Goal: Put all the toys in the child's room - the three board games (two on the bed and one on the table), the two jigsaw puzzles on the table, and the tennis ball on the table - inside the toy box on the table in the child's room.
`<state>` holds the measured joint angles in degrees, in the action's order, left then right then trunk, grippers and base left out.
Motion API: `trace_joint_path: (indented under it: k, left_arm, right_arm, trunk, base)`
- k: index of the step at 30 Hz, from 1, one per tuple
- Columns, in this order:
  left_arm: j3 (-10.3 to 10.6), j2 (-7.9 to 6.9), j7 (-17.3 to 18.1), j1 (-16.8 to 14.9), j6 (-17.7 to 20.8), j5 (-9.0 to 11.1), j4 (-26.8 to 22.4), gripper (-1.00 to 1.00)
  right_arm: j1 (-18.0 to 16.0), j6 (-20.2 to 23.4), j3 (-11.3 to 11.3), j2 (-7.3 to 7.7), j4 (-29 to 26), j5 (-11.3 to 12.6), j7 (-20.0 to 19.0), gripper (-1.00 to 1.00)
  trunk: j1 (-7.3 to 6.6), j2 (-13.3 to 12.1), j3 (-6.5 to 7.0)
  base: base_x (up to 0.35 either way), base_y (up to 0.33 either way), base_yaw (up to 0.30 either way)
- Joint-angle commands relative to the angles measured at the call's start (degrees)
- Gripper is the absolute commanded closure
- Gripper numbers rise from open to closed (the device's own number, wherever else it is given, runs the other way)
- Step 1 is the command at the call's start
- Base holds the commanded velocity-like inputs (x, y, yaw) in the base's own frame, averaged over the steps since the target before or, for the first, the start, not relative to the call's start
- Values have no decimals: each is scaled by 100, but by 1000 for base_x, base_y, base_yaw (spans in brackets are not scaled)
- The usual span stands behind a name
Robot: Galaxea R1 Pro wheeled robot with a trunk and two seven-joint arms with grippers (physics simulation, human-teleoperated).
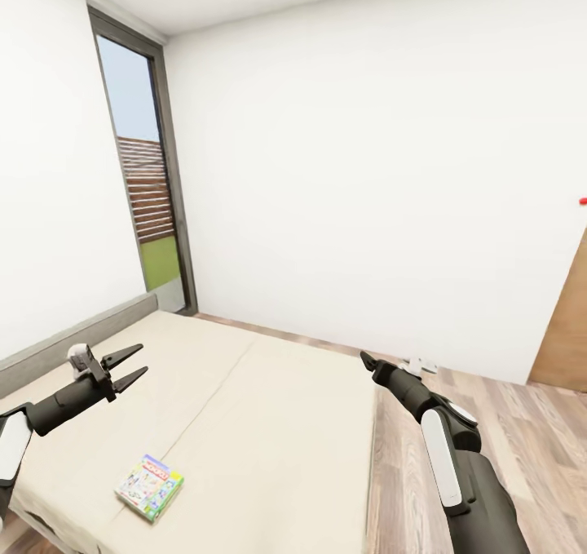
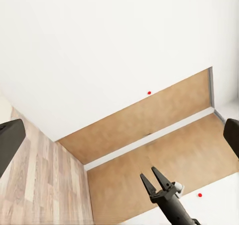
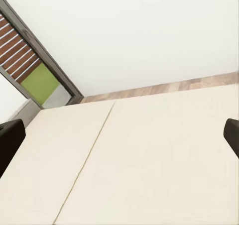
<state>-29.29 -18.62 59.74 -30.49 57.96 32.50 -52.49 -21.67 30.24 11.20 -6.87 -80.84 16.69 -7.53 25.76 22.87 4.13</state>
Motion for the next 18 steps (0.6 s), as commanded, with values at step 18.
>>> trace_joint_path:
  k: [18]
  left_arm:
    - [-7,-1,23,-1,23,-7,2,-100]
  right_arm:
    - [-4,35,16,-8,-2,10,-30,-100]
  trunk:
    - [2,4,-3]
  base:
    - [0,198,-275]
